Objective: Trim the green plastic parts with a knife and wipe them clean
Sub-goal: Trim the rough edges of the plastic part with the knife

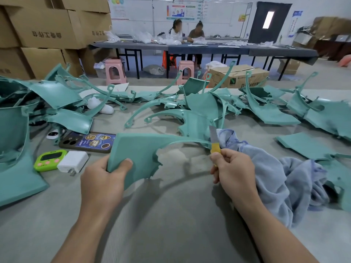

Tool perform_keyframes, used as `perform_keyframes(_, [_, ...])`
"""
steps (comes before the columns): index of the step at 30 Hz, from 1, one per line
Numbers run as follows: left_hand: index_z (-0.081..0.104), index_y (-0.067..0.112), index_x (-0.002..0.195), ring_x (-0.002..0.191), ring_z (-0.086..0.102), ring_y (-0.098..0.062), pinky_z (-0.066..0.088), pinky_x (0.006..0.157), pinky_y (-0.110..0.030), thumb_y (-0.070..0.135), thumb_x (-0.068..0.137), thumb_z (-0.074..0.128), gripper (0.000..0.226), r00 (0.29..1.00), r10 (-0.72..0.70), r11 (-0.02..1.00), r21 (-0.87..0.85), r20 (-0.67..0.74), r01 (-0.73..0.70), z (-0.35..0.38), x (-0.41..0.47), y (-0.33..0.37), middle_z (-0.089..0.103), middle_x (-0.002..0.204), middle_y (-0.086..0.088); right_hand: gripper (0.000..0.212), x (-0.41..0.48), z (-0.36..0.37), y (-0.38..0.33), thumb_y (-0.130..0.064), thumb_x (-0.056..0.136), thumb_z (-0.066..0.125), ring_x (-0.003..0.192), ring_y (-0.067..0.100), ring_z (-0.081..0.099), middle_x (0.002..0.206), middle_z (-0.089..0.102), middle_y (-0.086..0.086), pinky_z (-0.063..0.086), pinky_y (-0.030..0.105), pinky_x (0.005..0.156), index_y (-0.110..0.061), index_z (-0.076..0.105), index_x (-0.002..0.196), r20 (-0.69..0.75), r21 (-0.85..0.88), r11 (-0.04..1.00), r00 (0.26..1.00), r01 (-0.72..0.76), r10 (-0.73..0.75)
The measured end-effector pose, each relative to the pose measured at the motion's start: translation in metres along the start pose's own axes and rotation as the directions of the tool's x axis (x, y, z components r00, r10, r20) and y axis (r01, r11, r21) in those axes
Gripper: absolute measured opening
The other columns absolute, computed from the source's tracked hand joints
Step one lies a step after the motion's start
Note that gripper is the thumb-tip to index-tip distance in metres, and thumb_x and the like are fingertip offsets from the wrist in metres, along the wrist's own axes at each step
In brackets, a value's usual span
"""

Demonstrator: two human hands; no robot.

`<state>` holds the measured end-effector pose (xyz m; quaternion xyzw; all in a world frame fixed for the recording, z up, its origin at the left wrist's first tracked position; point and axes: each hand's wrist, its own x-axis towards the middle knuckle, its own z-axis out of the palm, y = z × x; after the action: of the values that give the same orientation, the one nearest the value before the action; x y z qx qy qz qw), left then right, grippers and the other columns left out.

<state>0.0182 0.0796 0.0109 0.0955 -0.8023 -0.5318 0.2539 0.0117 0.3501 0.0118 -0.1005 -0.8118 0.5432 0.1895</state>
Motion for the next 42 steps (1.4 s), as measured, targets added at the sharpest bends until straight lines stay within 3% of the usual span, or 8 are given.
perform_keyframes(3, [0.07,0.047,0.073,0.058,0.053,-0.012,0.045,0.056,-0.033,0.043,0.066,0.068,0.008,0.999,-0.033,0.999,-0.032,-0.004,0.033,-0.001,0.001,0.0,0.068,0.07,0.01,0.029,-0.004,0.004,-0.004,-0.019,0.099,0.062,0.037,0.013,0.052,0.056,0.067,0.003,0.045,0.024,0.043,-0.013,0.069,0.071,0.068,0.023,0.999,0.997,0.03,-0.031])
perform_keyframes(12, [0.06,0.025,0.083,0.062,0.045,-0.02,0.036,0.051,-0.022,0.054,0.072,0.06,0.031,0.957,0.289,0.947,0.151,-0.01,-0.285,-0.005,-0.011,0.003,0.051,0.065,-0.001,0.027,-0.016,0.02,-0.012,-0.024,0.094,0.062,0.047,0.009,0.044,0.048,0.053,-0.005,0.036,0.027,0.05,-0.006,0.066,0.074,0.156,-0.069,0.997,0.987,0.039,-0.028])
perform_keyframes(18, [0.062,0.028,0.079,0.052,0.042,-0.012,0.033,0.046,-0.019,0.048,0.071,0.066,0.023,0.964,0.267,0.953,0.151,-0.013,-0.262,-0.012,-0.006,-0.001,0.049,0.056,0.002,0.05,-0.005,0.006,-0.006,-0.026,0.096,0.06,0.046,0.016,0.038,0.044,0.041,-0.002,0.028,0.033,0.046,-0.008,0.044,0.051,-0.131,-0.447,0.886,0.989,-0.119,0.067])
perform_keyframes(24, [0.06,0.028,0.076,0.05,0.038,-0.01,0.031,0.046,-0.02,0.047,0.07,0.066,0.022,0.958,0.288,0.948,0.147,-0.011,-0.283,-0.011,-0.005,-0.001,0.045,0.058,0.0,0.037,-0.014,0.015,-0.016,-0.029,0.096,0.061,0.05,0.009,0.044,0.052,0.053,-0.003,0.035,0.024,0.052,-0.011,0.056,0.065,0.064,-0.213,0.972,0.995,0.094,-0.082])
perform_keyframes(30, [0.057,0.024,0.078,0.055,0.038,-0.013,0.032,0.048,-0.021,0.039,0.071,0.069,0.021,0.963,0.27,0.95,0.166,-0.019,-0.263,-0.01,-0.004,-0.001,0.047,0.063,-0.006,0.046,0.01,-0.011,-0.008,-0.033,0.095,0.06,0.054,0.025,0.045,0.053,0.052,0.001,0.033,0.029,0.049,-0.009,0.053,0.056,-0.019,-0.49,0.854,0.981,-0.176,0.191])
perform_keyframes(34, [0.052,0.014,0.066,0.055,0.033,-0.013,0.031,0.048,-0.021,0.038,0.071,0.07,0.03,0.959,0.281,0.946,0.176,-0.032,-0.272,-0.006,-0.005,0.0,0.043,0.065,-0.008,0.05,0.007,-0.012,-0.012,-0.031,0.097,0.058,0.044,0.015,0.036,0.041,0.042,-0.005,0.028,0.03,0.044,-0.009,0.045,0.054,-0.007,-0.48,0.875,0.998,-0.059,0.064])
perform_keyframes(38, [0.049,0.008,0.056,0.052,0.032,-0.011,0.03,0.047,-0.018,0.033,0.072,0.07,0.036,0.952,0.306,0.938,0.178,-0.016,-0.298,-0.003,-0.009,0.004,0.039,0.061,-0.002,0.031,-0.001,0.007,-0.023,-0.029,0.093,0.061,0.051,0.017,0.046,0.051,0.056,0.004,0.046,0.039,0.057,-0.005,0.069,0.075,0.157,-0.297,0.954,0.987,0.03,0.018])
perform_keyframes(42, [0.049,0.008,0.058,0.051,0.034,-0.01,0.031,0.047,-0.016,0.033,0.072,0.07,0.035,0.955,0.296,0.942,0.168,-0.012,-0.29,-0.003,-0.009,0.005,0.039,0.06,-0.001,0.044,0.005,-0.007,-0.017,-0.03,0.099,0.056,0.065,0.029,0.052,0.056,0.054,0.006,0.038,0.033,0.06,-0.006,0.058,0.062,0.086,-0.519,0.855,0.994,-0.014,0.069])
